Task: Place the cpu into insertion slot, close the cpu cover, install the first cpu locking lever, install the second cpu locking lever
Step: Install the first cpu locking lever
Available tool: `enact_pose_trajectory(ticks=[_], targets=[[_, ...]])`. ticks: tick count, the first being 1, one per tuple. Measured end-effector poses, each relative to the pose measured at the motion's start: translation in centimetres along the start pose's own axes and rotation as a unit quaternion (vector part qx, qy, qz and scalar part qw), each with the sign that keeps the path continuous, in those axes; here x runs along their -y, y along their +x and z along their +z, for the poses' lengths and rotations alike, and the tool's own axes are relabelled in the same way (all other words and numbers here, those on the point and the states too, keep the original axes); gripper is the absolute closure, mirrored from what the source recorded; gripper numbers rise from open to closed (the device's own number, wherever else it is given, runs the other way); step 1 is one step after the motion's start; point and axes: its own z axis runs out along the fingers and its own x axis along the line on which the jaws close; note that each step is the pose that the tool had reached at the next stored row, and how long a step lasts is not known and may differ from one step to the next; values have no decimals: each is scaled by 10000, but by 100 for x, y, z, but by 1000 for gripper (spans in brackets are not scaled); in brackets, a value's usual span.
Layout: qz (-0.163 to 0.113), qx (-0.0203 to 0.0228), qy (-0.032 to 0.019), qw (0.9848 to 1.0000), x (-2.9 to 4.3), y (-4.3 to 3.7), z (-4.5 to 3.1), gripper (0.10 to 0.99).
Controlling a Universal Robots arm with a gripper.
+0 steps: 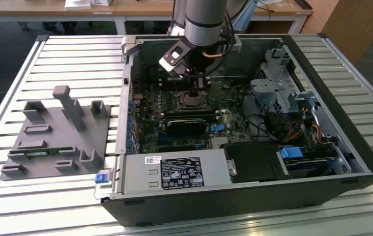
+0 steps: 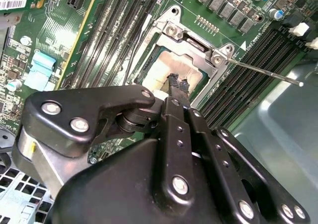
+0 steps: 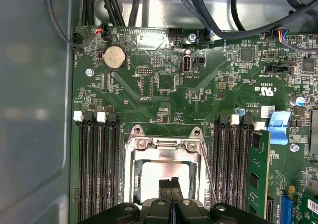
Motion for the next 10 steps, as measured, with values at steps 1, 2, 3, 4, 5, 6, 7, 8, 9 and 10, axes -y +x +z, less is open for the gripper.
enact_pose_trajectory(ticks=[1, 2, 3, 4, 5, 6, 7, 8, 9, 10], targets=[[0, 0, 0, 10000, 0, 0, -5, 980], [0, 0, 0, 10000, 0, 0, -13, 980], [0, 1, 0, 10000, 1, 0, -24, 980], [0, 1, 0, 10000, 1, 0, -34, 980], [0, 0, 0, 10000, 1, 1, -46, 980], [0, 0, 0, 10000, 1, 1, -58, 980], [0, 0, 0, 10000, 1, 1, -66, 980], [0, -1, 0, 10000, 1, 1, -68, 980], [-1, -1, -2, 10000, 1, 1, -70, 980], [-1, -1, -3, 10000, 1, 1, -70, 980]])
